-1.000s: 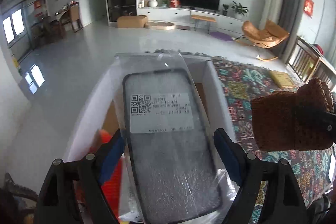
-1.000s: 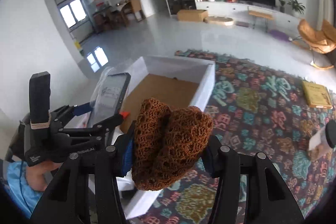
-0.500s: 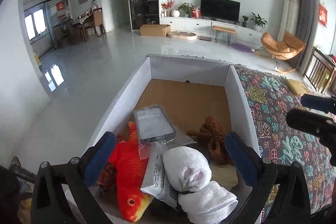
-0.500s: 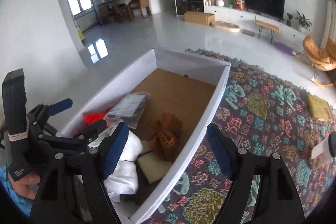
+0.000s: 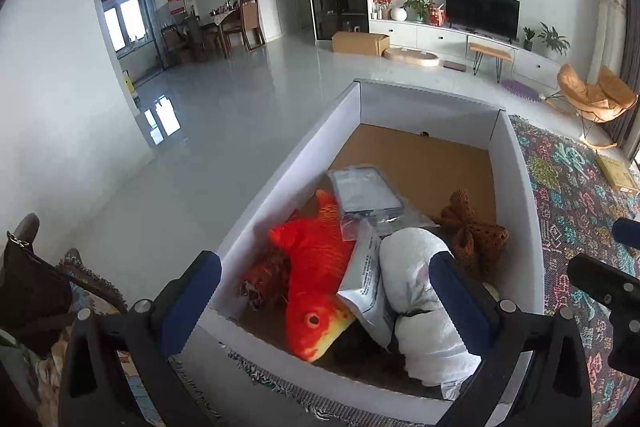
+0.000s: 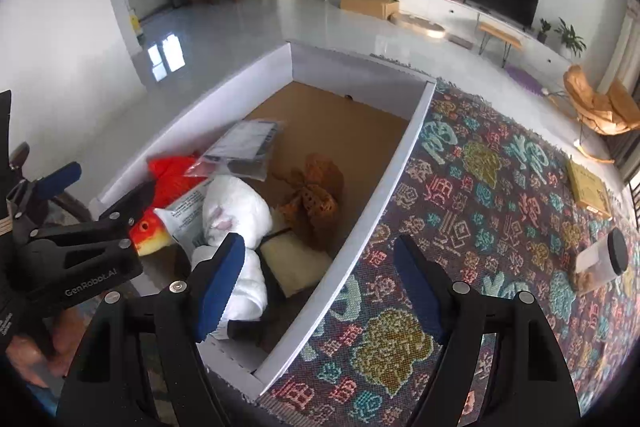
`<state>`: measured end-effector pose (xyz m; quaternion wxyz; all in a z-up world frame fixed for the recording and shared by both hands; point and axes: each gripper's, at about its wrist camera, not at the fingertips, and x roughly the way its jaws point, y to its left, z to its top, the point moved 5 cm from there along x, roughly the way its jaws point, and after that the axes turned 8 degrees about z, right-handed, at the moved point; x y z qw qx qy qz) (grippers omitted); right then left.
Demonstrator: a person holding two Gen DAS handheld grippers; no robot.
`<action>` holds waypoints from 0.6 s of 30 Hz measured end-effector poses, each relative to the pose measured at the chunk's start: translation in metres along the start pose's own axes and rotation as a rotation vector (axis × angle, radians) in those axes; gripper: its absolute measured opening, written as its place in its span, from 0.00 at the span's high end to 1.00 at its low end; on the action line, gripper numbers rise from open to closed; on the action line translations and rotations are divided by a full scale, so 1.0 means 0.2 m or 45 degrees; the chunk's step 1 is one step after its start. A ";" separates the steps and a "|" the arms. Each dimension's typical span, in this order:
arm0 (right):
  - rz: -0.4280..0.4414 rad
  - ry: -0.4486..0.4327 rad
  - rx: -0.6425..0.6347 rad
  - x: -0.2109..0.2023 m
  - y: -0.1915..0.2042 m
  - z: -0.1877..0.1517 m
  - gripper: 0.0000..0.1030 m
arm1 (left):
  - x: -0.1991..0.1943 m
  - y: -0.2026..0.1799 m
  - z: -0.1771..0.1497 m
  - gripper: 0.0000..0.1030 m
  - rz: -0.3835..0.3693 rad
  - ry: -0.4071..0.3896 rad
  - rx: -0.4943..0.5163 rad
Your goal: Organize soft objects
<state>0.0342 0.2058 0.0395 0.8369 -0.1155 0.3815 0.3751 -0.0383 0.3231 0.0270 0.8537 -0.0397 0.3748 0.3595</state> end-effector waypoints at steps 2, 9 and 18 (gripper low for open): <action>-0.018 0.012 -0.008 0.01 0.02 0.00 0.23 | -0.01 0.01 0.00 0.00 0.007 -0.004 0.008; -0.039 0.028 -0.022 0.00 0.05 -0.01 0.23 | -0.03 0.03 0.00 0.00 0.001 -0.003 -0.010; -0.053 0.032 -0.033 0.00 0.06 -0.01 0.23 | -0.06 0.02 0.03 0.00 -0.008 -0.031 -0.010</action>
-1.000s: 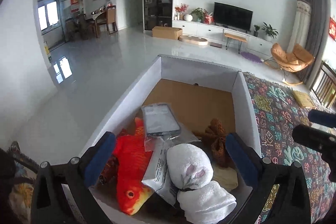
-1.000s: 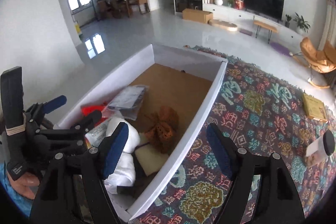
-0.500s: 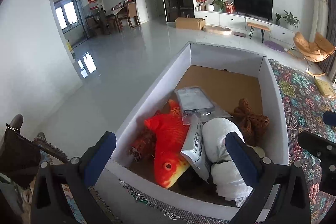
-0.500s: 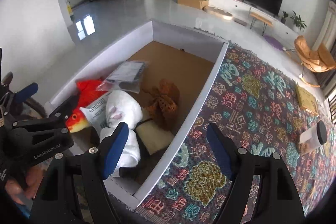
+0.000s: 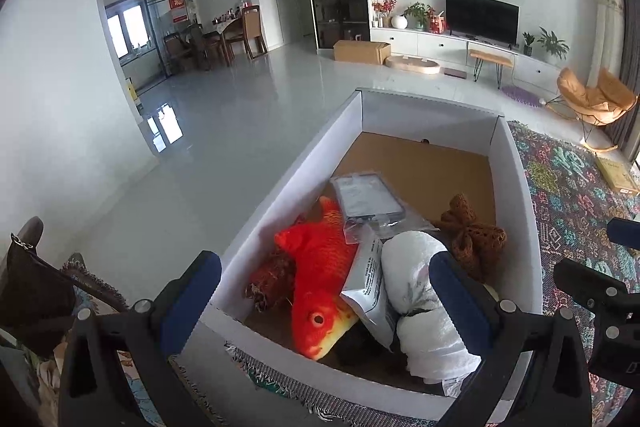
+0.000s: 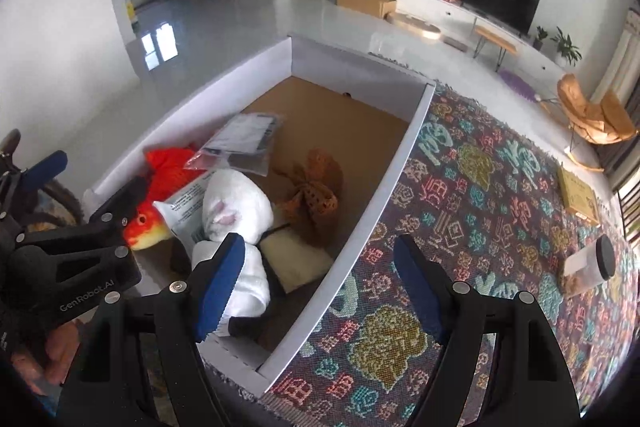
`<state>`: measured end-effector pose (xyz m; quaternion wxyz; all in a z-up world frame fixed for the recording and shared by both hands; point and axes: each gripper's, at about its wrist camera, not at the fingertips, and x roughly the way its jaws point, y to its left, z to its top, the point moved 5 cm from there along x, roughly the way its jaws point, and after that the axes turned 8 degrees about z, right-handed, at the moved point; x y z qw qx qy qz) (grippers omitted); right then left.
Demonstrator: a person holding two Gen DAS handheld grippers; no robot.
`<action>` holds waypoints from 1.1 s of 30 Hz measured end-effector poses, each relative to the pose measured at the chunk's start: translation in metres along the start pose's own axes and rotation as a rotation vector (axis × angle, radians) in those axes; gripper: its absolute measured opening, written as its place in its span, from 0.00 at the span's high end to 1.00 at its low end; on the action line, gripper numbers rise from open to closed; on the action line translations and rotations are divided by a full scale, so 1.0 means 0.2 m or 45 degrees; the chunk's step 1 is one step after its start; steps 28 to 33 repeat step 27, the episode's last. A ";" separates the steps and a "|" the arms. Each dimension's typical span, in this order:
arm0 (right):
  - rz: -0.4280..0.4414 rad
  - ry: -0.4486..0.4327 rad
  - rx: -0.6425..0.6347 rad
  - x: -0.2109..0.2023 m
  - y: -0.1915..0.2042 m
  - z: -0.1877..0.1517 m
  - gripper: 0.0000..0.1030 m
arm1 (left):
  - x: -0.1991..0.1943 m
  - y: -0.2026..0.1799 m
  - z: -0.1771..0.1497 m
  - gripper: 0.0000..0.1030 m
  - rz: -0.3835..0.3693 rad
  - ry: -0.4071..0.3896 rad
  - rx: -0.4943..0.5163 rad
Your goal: Organize soft objects
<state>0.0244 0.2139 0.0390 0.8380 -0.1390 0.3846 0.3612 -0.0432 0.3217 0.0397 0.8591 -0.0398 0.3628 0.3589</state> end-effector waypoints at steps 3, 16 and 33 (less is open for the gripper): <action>0.003 0.009 -0.004 0.01 0.00 -0.01 0.23 | 0.00 0.00 0.00 0.00 0.000 0.001 0.005; -0.003 0.015 -0.021 0.02 0.02 -0.01 0.23 | 0.02 0.00 0.00 0.00 0.003 0.000 0.002; -0.003 0.013 -0.025 0.02 0.03 -0.02 0.23 | 0.00 0.00 -0.01 0.00 -0.011 -0.028 -0.008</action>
